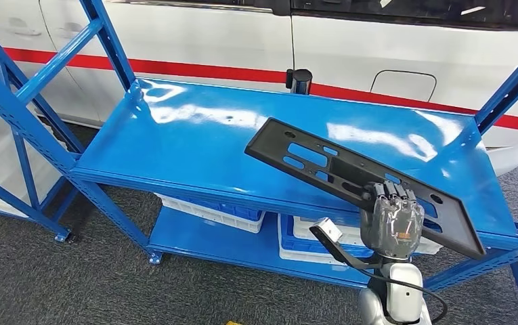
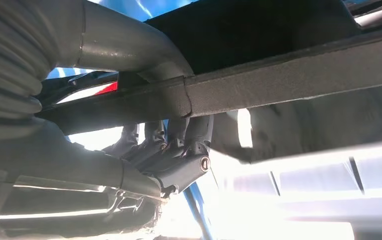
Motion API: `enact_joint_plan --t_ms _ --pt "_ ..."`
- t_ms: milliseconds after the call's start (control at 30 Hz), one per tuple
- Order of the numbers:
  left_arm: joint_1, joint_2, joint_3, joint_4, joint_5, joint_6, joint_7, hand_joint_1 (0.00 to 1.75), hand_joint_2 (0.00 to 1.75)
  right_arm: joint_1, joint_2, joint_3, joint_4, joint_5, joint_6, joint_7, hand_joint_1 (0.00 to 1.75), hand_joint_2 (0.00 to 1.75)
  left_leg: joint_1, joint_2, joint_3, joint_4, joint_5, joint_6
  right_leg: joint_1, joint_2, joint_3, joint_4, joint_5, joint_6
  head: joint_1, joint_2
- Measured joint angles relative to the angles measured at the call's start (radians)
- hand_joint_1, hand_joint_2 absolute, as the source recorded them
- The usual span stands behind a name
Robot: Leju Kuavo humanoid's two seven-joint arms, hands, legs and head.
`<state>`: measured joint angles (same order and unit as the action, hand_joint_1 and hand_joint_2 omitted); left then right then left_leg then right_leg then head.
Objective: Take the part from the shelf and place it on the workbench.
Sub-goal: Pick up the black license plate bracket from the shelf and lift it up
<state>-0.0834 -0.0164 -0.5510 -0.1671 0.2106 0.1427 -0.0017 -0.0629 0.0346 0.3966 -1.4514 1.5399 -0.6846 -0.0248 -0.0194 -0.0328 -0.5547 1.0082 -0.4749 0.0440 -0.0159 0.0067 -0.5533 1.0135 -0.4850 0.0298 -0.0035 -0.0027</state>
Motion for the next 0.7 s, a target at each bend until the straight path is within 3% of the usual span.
enact_joint_plan --t_ms 233,533,700 --pt "0.0 0.0 0.002 0.0 0.017 -0.005 -0.017 0.0 1.75 0.029 -0.006 0.002 -0.148 -0.037 -0.004 -0.042 1.75 1.75 0.0 0.0 0.0 0.0 0.0 0.0 0.0 0.0 0.0 0.0 0.0 0.0 0.0 0.0" --pt "0.004 0.001 0.013 0.001 0.042 -0.003 -0.038 0.0 1.75 0.051 -0.011 0.004 -0.214 -0.083 -0.004 -0.092 1.75 1.75 -0.006 0.0 -0.001 0.002 -0.001 0.001 -0.007 0.0 0.0 0.0 0.001 0.002 0.0 0.0" --pt "0.006 0.002 0.019 0.001 0.044 -0.002 -0.041 0.0 1.75 0.058 -0.011 0.004 -0.232 -0.086 -0.004 -0.097 1.75 1.75 -0.01 0.0 -0.003 0.0 0.001 0.011 -0.014 0.0 0.0 -0.004 0.004 0.008 0.0 0.0"
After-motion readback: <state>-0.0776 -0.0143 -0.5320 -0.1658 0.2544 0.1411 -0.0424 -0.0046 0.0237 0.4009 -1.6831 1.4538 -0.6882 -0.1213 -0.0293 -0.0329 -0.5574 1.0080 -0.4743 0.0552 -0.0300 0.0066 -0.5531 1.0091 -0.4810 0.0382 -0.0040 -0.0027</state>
